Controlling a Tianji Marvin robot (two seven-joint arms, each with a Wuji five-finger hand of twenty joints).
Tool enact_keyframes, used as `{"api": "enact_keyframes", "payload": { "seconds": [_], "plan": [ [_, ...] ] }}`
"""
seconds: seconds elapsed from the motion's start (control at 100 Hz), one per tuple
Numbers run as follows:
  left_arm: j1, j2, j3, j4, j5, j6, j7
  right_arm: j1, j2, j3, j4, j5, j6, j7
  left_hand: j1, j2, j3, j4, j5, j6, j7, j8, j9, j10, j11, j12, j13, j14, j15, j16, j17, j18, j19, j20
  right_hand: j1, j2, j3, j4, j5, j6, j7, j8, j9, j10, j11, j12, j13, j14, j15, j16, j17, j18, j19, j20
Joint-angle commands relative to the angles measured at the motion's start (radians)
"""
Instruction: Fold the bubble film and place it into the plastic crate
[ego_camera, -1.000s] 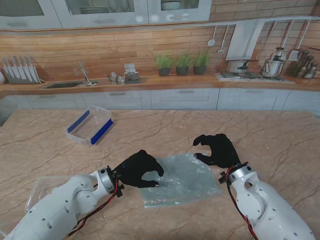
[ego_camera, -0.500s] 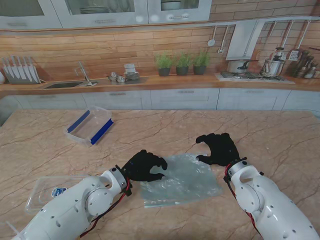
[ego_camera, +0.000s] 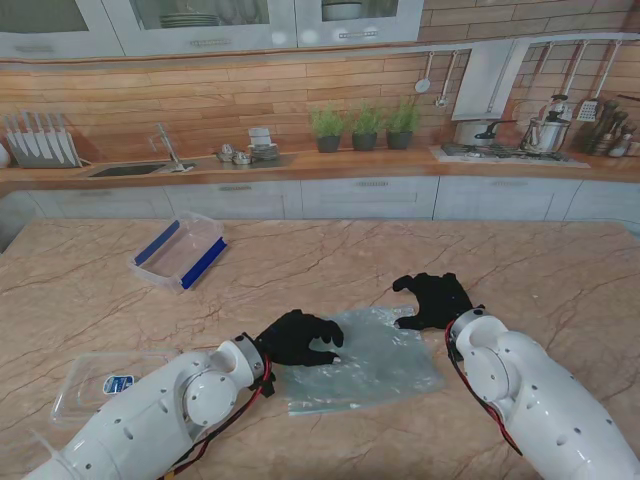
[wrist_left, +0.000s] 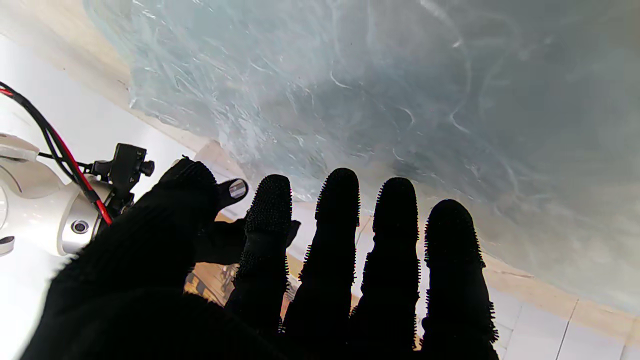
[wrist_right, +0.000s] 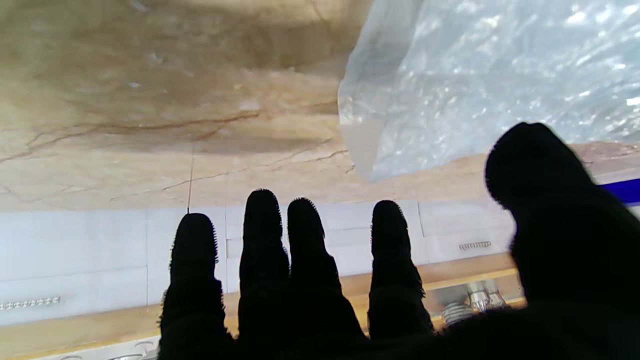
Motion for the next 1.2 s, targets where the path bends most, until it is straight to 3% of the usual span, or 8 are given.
{"api": "enact_keyframes", "payload": {
  "seconds": [0.0,0.23,0.38,0.54,0.74,0.9,1.05,1.19],
  "plan": [
    [0.003,-0.008,0.002,0.003,-0.016,-0.005,-0.008,0.007,-0.003,-0.01,0.012,0.003,0.006,0.007,0.027,0.036,-0.022,0.019,0.023,-0.004,-0.031,0.001,-0.017,0.015,-0.025,-0.004,-0.012,0.017,0.006,0.014,-0.015,0.014,0.013,0.001,-0.003,-0.036,-0.01,0.025,0.014,0.003,-0.001,-0.001,-0.032,0.008,-0.014,-0.008,-0.027,-0.006,-0.023,-0.01,-0.016,0.017,-0.033,0.028],
    [-0.001,-0.014,0.006,0.012,-0.038,-0.019,-0.007,0.051,0.004,-0.065,0.055,-0.008,0.023,0.033,0.034,0.037,-0.031,0.021,0.026,-0.003,-0.034,0.003,-0.018,0.011,-0.026,-0.004,-0.014,0.013,0.001,0.011,-0.019,0.016,0.003,-0.005,0.074,-0.038,0.043,0.034,0.017,0.012,0.018,0.015,-0.03,0.006,0.006,0.002,-0.006,-0.013,-0.015,-0.002,0.004,0.013,-0.059,0.052],
    [-0.004,-0.017,0.007,0.018,-0.045,-0.029,-0.003,0.088,0.001,-0.102,0.098,0.008,0.029,0.022,0.036,0.039,-0.035,0.021,0.028,-0.005,-0.037,0.004,-0.02,0.01,-0.027,-0.004,-0.015,0.01,-0.002,0.009,-0.019,0.016,0.002,-0.006,0.193,0.066,0.113,0.022,0.191,-0.033,0.112,0.054,0.016,0.001,0.044,0.006,0.013,-0.023,0.026,0.009,0.022,0.012,-0.072,0.07],
    [0.004,-0.014,-0.005,0.003,-0.052,-0.026,-0.011,0.115,-0.008,-0.129,0.138,0.056,0.028,0.006,0.035,0.045,-0.038,0.021,0.026,-0.004,-0.045,0.002,-0.033,0.013,-0.035,-0.007,-0.032,0.009,-0.019,0.001,-0.033,0.02,-0.018,-0.016,0.329,0.074,0.065,-0.056,0.296,-0.123,0.371,-0.12,0.089,-0.003,0.057,-0.003,0.038,-0.022,0.063,0.01,0.037,0.019,-0.087,0.09],
    [0.015,-0.016,-0.018,-0.013,-0.039,-0.017,0.008,0.118,-0.012,-0.135,0.145,0.088,0.031,0.012,0.037,0.053,-0.05,0.025,0.026,0.002,-0.056,0.003,-0.051,0.024,-0.048,-0.012,-0.05,0.007,-0.038,-0.009,-0.041,0.019,-0.034,-0.022,0.24,-0.052,0.077,-0.063,0.332,-0.137,0.428,-0.027,0.107,-0.001,0.048,0.002,0.042,-0.018,0.065,0.014,0.037,0.025,-0.09,0.086],
    [0.015,-0.018,-0.016,-0.019,-0.041,0.008,0.01,0.104,-0.009,-0.125,0.13,0.092,0.038,0.035,0.037,0.055,-0.054,0.029,0.023,0.005,-0.065,0.004,-0.067,0.03,-0.058,-0.018,-0.063,0.01,-0.043,-0.012,-0.044,0.015,-0.036,-0.022,0.096,-0.088,0.093,0.005,0.196,-0.032,0.246,0.207,0.05,0.002,0.029,0.013,0.021,-0.014,0.036,0.008,0.02,0.025,-0.095,0.091],
    [-0.001,-0.014,0.002,-0.02,-0.046,0.052,-0.025,0.095,-0.01,-0.117,0.121,0.108,0.057,0.053,0.029,0.07,-0.057,0.036,0.009,0.016,-0.087,0.0,-0.093,0.034,-0.079,-0.03,-0.079,0.015,-0.048,-0.014,-0.046,0.008,-0.034,-0.02,0.075,-0.073,-0.016,0.02,0.004,0.013,0.152,0.191,-0.035,0.0,0.012,0.006,-0.002,-0.009,0.002,-0.005,0.006,0.021,-0.105,0.095],
    [-0.027,-0.005,0.027,-0.008,-0.063,0.071,-0.089,0.092,-0.014,-0.108,0.12,0.146,0.06,0.07,0.029,0.08,-0.068,0.041,0.02,0.026,-0.097,0.0,-0.083,0.046,-0.09,-0.041,-0.071,0.022,-0.042,-0.013,-0.041,0.007,-0.029,-0.018,0.036,-0.056,-0.043,0.023,-0.005,0.017,0.097,0.149,-0.052,0.003,-0.001,-0.002,-0.023,-0.008,-0.032,-0.015,-0.01,0.018,-0.116,0.1]
  ]
}}
